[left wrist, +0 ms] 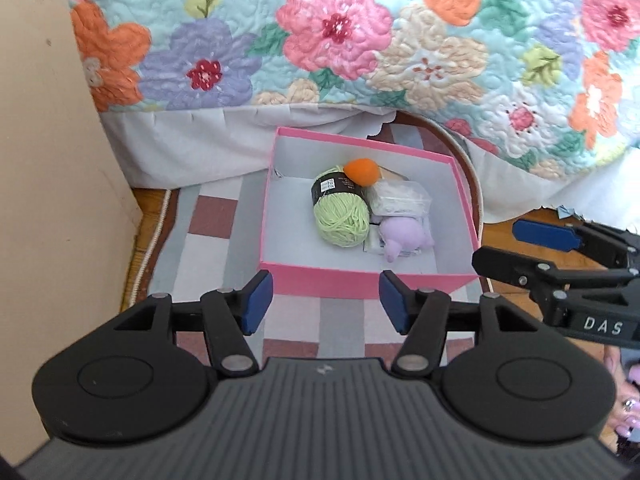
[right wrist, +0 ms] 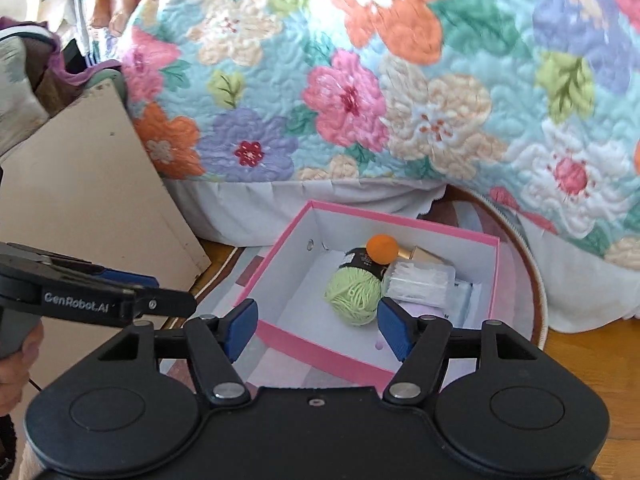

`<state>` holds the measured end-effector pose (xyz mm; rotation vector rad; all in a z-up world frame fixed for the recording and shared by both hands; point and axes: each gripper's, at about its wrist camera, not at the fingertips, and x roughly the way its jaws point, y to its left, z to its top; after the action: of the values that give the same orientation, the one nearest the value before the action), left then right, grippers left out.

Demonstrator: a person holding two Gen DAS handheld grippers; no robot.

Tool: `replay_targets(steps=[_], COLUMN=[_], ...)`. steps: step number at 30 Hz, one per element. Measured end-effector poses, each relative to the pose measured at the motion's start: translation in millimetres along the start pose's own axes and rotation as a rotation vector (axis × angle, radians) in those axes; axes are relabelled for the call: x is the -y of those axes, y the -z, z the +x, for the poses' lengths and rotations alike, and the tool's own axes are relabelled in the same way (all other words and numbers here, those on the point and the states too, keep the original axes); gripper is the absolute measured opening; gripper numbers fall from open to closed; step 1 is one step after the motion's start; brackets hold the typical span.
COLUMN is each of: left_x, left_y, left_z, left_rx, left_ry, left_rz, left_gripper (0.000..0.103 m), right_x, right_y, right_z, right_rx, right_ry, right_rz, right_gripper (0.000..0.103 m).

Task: Organize objects

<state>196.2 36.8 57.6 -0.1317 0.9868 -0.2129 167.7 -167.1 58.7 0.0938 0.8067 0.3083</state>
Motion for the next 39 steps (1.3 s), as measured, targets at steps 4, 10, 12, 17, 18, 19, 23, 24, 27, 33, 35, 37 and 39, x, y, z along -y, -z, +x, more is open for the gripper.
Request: replay_targets(steps=[4, 10, 12, 17, 18, 19, 23, 24, 27, 33, 35, 37, 39], left_x=[6, 11, 11, 8, 7, 7, 7, 7, 8, 10, 10, 11, 11], left_y=[12, 34, 42, 58, 62, 65, 75, 77, 81, 87, 87, 87, 87], left_z=[-24, -50, -56, -66, -67, -68, -66, -65, -62, -60, -60, -60, -60], left_rx=[0.012, 0.013, 0.013, 0.012, 0.011, 0.009, -0.003, -0.006, -0.017, -0.02, -0.02, -0.02, -0.02], left_ry=[-0.021, -0.04, -0.039, -0.034, -0.034, -0.036, -0.043, -0.045, -0.052, -0.058, -0.053, -0.052, -0.055], left_rz=[0.04, 0.086, 0.089, 0.075, 0.073, 0.071, 0.068, 0.07, 0.069, 0.074, 0.078, 0.078, 0.074], left_gripper=[0.062, 0.065, 0.066, 0.069, 0.069, 0.069, 0.07, 0.07, 0.071, 0.073, 0.073, 0.074, 0.077], right_x=[-9, -19, -23, -28, -28, -28, -23, -21, -18, -15, -14, -13, -11], right_y=[6, 21, 26, 43, 48, 52, 67, 69, 75, 83, 86, 89, 90], right_z=[-20, -44, -52, -68, -70, -72, -73, -72, -71, -71, -72, -72, -71], right_rx=[-0.002, -0.008, -0.009, -0.005, -0.005, -0.004, -0.018, -0.021, -0.026, -0.04, -0.046, -0.051, -0.06], right_ry=[0.014, 0.012, 0.009, 0.015, 0.019, 0.024, 0.034, 0.034, 0.054, 0.106, 0.122, 0.135, 0.154], right_rz=[0.003, 0.01, 0.006, 0.01, 0.012, 0.015, 0.048, 0.055, 0.062, 0.062, 0.063, 0.066, 0.072], right_gripper=[0.074, 0.074, 0.075, 0.076, 0.076, 0.076, 0.076, 0.076, 0.077, 0.082, 0.085, 0.089, 0.092])
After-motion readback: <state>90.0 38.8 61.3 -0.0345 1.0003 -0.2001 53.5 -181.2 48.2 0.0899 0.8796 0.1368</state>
